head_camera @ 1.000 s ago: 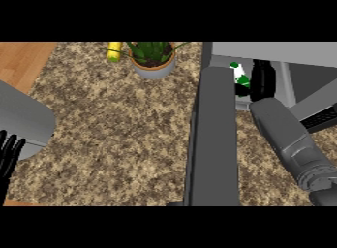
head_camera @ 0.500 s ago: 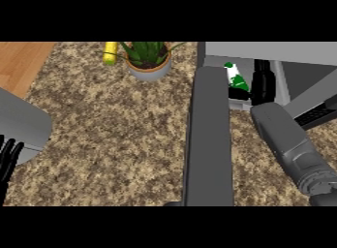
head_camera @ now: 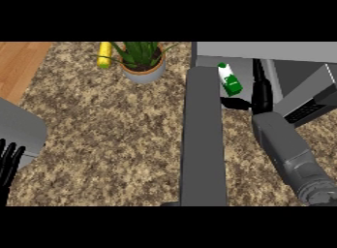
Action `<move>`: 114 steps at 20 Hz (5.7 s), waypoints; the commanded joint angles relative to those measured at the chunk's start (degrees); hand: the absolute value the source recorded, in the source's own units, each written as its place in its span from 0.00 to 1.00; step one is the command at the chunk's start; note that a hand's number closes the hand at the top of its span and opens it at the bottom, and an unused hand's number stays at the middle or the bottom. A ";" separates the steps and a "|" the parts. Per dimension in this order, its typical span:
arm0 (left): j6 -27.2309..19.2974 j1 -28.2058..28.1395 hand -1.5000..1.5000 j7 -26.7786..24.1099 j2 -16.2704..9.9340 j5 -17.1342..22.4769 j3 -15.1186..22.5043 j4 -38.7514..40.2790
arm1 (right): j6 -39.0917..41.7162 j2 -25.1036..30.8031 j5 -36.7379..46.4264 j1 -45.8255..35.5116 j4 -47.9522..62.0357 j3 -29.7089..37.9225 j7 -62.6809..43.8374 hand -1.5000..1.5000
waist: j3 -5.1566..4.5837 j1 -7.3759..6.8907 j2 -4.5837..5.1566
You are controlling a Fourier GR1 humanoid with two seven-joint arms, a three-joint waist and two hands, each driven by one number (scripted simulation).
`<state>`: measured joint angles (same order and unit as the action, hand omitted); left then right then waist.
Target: Pick up the milk, place it into the microwave and close the microwave
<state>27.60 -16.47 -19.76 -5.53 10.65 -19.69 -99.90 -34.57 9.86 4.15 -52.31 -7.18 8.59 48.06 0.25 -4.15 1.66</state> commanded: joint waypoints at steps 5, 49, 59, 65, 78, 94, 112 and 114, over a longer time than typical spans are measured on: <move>1.61 -4.68 0.00 -1.83 0.94 -2.37 1.20 -1.70 | 9.86 -2.15 -3.50 6.45 -2.38 3.12 6.89 0.00 | -0.14 2.32 -1.03; -16.71 26.61 1.00 6.99 5.53 -22.23 44.10 17.84 | 43.70 3.27 -19.25 63.08 -72.11 0.48 -6.02 0.00 | -0.28 5.21 -1.62; -37.43 43.24 1.00 10.03 5.51 -14.17 63.42 36.91 | 44.56 3.19 -19.92 65.67 -84.90 -1.75 -11.24 0.00 | -0.34 6.88 -1.40; -38.69 51.60 1.00 12.31 5.51 -3.36 72.10 43.89 | 48.80 6.66 -23.73 61.96 -87.24 -1.28 -15.42 0.00 | -0.39 9.24 -0.92; -45.12 60.23 1.00 2.43 5.52 13.90 69.89 44.49 | 55.04 9.84 -27.86 58.54 -94.71 -4.58 -19.59 0.00 | -0.70 17.24 1.12; -50.01 75.15 1.00 2.34 5.52 23.63 66.26 52.72 | 58.58 14.30 -33.27 55.42 -99.43 -4.38 -24.77 0.00 | -0.38 25.55 2.66; -54.26 80.73 1.00 0.17 5.44 30.02 64.31 58.69 | 59.80 19.76 -37.71 51.20 -100.09 -1.03 -29.21 0.00 | -0.11 29.96 4.07; -54.94 80.95 1.00 -0.16 5.43 30.37 64.79 58.24 | 59.81 20.32 -38.15 51.15 -100.24 -0.90 -30.00 0.00 | -0.10 30.71 3.81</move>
<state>-27.64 59.50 -20.29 -2.14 41.53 44.29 -44.32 25.13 29.16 -33.36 -0.63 -107.38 7.14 19.01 -0.17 24.74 4.90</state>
